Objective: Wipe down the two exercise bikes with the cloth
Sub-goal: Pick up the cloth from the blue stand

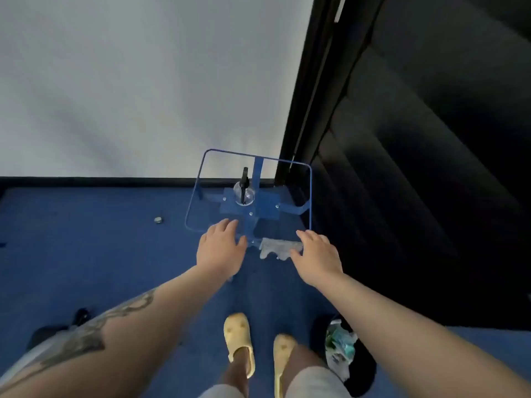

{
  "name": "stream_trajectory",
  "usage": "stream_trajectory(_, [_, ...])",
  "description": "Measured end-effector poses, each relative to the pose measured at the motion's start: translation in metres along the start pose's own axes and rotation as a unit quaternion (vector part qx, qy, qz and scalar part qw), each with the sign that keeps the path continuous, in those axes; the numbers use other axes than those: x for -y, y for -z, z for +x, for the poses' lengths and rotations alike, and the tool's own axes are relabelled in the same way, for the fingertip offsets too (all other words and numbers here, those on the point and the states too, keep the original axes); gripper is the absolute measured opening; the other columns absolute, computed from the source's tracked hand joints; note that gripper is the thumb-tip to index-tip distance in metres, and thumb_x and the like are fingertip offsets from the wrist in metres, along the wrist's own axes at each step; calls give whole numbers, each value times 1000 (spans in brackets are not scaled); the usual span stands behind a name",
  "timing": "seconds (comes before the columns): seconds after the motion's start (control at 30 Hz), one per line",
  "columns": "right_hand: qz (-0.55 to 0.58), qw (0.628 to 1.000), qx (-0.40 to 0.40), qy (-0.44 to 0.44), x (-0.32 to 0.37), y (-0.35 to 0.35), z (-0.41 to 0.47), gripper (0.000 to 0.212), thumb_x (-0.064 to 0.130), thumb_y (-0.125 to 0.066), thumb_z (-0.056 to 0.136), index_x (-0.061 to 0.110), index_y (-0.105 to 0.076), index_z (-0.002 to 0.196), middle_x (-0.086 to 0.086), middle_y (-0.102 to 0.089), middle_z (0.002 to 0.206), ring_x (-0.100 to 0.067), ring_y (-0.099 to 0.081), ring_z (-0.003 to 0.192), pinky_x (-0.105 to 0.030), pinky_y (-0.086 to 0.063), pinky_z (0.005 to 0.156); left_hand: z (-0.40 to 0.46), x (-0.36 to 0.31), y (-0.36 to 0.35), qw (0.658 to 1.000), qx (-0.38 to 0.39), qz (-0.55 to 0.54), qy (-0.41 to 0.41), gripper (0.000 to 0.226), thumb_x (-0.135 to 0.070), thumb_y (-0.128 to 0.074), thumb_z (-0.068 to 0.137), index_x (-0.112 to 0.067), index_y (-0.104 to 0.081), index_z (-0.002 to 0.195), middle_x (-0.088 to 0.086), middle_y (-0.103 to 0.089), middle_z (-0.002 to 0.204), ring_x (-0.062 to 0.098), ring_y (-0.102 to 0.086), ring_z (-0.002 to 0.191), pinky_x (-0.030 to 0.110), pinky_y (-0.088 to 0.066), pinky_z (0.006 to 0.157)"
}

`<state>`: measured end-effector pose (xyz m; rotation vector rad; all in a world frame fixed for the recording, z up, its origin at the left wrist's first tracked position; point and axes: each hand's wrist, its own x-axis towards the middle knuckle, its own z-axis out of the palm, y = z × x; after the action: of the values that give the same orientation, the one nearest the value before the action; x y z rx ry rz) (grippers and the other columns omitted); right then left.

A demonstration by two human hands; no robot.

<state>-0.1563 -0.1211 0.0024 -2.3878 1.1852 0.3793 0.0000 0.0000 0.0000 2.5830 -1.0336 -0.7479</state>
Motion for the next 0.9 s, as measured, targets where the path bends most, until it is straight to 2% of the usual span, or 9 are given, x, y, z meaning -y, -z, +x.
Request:
stream_trajectory(0.17, [-6, 999, 34, -24, -11, -37, 57, 51, 33, -40, 97, 20, -30, 145, 3, -35, 150, -20, -30, 137, -37, -29, 112, 52, 12, -39, 999, 40, 36, -4, 54, -39, -33, 97, -20, -25, 147, -1, -26, 155, 21, -20, 143, 36, -18, 116])
stream_trajectory(0.3, [-9, 999, 45, -6, -20, -72, 98, 53, 34, -41, 98, 22, -26, 147, 3, -29, 154, -17, -23, 141, -35, -20, 116, 85, 21, -74, 998, 52, 23, 10, 54, -40, -33, 97, -21, -26, 147, -1, -25, 156, 20, -19, 144, 35, -16, 117])
stream_trajectory(0.37, [-21, 999, 46, 0, -26, -84, 113, 50, 33, -40, 99, 23, -30, 146, 3, -32, 153, -16, -25, 141, -34, -18, 116, 94, 27, -90, 998, 58, 15, 18, 53, -40, -32, 97, -22, -27, 147, -1, -26, 156, 20, -19, 144, 36, -16, 117])
stream_trajectory(0.43, [-24, 999, 42, -1, -31, -92, 121, 42, 31, -41, 99, 22, -41, 140, 4, -45, 144, -17, -35, 134, -31, -23, 112, 98, 30, -101, 997, 68, 12, 29, 53, -41, -31, 97, -23, -28, 146, -2, -26, 156, 19, -18, 144, 36, -15, 118])
stream_trajectory(0.53, [-10, 1000, 14, -23, -35, -97, 125, 28, 31, -49, 96, 27, -61, 121, 3, -68, 114, -22, -54, 108, -28, -37, 90, 95, 33, -111, 996, 70, 3, 48, 52, -41, -30, 97, -24, -27, 146, -3, -23, 157, 18, -12, 146, 36, -11, 119])
stream_trajectory(0.6, [-14, 998, 23, -48, -35, -93, 129, 20, 31, -51, 95, 29, -68, 106, 2, -72, 98, -23, -57, 96, -27, -39, 75, 90, 32, -110, 996, 65, -9, 56, 51, -40, -32, 97, -24, -28, 146, -4, -23, 157, 18, -11, 146, 36, -10, 119])
stream_trajectory(0.67, [-38, 997, 41, -44, -34, -85, 135, 21, 30, -50, 94, 29, -71, 96, 0, -72, 90, -24, -60, 89, -29, -39, 67, 86, 31, -102, 996, 55, -22, 61, 51, -39, -34, 96, -25, -29, 145, -4, -23, 157, 18, -13, 146, 36, -10, 119])
stream_trajectory(0.9, [-20, 998, -14, 58, 2, -21, 113, 21, 34, -42, 98, 24, -60, 103, 7, -66, 103, -25, -55, 92, -34, -46, 77, 66, 45, -20, 991, -18, -77, 109, 48, -33, -49, 92, -22, -43, 139, 0, -33, 153, 21, -27, 141, 38, -21, 115])
